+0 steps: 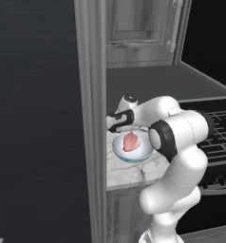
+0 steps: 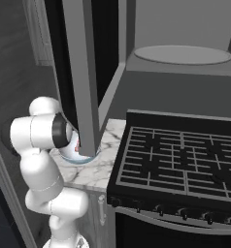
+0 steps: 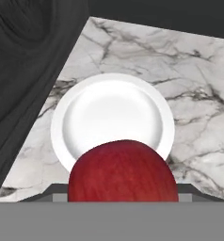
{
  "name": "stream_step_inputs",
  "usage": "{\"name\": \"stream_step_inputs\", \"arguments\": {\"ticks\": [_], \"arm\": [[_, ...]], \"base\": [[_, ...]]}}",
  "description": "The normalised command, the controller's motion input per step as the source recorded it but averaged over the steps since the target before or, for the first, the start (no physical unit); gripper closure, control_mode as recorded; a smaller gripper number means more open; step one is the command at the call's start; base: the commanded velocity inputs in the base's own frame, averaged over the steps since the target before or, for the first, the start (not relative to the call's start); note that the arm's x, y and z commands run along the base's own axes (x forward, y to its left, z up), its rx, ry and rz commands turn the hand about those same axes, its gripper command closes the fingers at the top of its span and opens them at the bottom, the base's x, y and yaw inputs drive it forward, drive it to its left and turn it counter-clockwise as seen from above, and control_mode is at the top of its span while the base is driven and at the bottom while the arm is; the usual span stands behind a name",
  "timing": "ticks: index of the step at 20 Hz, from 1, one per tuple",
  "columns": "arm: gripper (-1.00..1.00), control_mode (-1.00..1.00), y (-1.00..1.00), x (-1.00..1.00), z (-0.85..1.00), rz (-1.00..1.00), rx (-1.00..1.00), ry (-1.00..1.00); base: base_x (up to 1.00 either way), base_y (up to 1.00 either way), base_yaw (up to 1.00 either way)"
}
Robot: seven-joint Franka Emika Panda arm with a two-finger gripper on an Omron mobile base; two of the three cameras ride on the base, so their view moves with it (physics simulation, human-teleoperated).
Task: Remove the apple from the bowl and place it on the small plate. Then place the bowl with only the steak in the microwave, close the door, and press the start button to microwave the steak.
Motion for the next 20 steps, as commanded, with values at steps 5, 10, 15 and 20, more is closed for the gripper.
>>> {"name": "stream_step_inputs", "arguments": {"ticks": [5, 10, 15, 20], "arm": [[1.00, -1.00, 0.01, 0.20, -0.32, 0.00, -0.02, 0.03], [1.00, -1.00, 0.05, 0.23, -0.10, 0.00, -0.03, 0.06], [1.00, -1.00, 0.07, 0.17, -0.12, 0.00, -0.02, 0.06], [-1.00, -1.00, 0.09, 0.05, -0.12, 0.00, -0.02, 0.08]], "base": [[0.00, 0.00, 0.00], [0.00, 0.00, 0.00], [0.00, 0.00, 0.00], [0.00, 0.00, 0.00]]}}
